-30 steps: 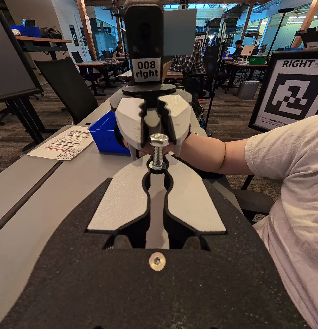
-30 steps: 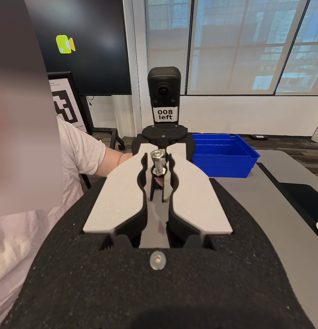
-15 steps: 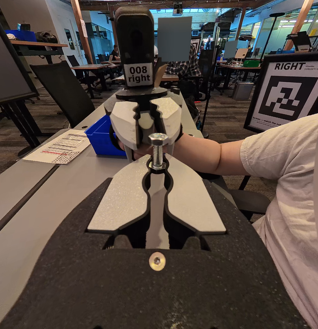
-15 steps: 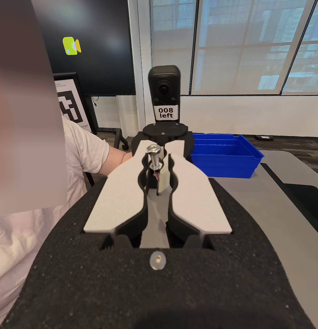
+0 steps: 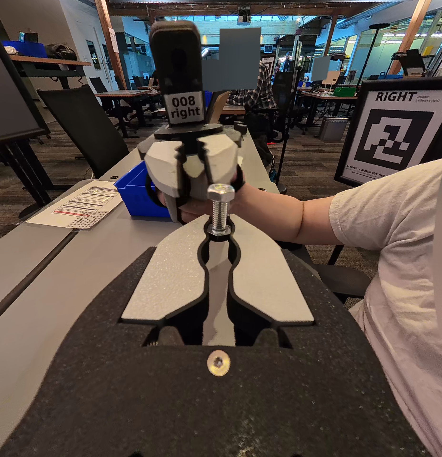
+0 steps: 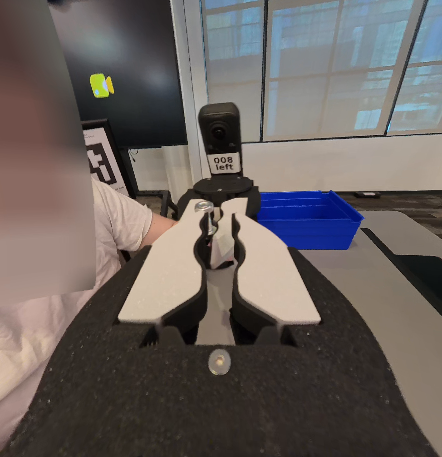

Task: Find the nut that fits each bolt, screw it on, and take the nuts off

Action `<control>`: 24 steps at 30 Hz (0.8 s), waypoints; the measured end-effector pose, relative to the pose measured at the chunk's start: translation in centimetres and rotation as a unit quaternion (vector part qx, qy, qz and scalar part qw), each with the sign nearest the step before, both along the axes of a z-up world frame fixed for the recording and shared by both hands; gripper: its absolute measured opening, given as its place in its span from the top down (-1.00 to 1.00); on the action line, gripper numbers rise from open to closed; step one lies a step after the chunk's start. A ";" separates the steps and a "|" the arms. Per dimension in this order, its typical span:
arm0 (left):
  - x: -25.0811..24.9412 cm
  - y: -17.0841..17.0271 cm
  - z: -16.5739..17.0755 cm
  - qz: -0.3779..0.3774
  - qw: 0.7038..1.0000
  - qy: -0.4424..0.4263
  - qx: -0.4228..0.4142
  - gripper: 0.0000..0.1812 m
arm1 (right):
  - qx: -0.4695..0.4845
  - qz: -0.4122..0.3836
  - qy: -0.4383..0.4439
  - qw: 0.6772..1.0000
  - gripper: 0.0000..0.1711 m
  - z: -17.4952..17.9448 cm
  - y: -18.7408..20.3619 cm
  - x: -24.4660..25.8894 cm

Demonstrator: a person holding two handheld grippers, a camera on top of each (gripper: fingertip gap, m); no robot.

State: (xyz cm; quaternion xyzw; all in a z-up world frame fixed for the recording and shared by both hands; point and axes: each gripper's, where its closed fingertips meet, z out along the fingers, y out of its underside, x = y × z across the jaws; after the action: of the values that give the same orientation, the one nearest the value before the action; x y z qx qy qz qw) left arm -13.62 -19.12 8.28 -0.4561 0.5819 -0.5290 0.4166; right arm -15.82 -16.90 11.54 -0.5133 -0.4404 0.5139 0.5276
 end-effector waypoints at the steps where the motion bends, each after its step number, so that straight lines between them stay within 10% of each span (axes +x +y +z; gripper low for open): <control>1: 0.0 0.1 0.0 0.002 1.000 0.000 0.001 0.90 | -0.007 -0.001 0.011 1.000 0.82 0.2 0.2 0.3; 24: 0.1 -0.1 -0.1 -0.001 1.000 0.002 0.002 0.90 | 0.020 0.007 -0.012 1.000 0.74 -0.1 -0.8 -1.0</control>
State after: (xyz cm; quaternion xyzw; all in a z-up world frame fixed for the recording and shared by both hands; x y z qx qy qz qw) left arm -13.56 -19.22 8.18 -0.4560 0.5843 -0.5269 0.4160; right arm -16.86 -17.73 11.40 -0.5057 -0.4606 0.5020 0.5292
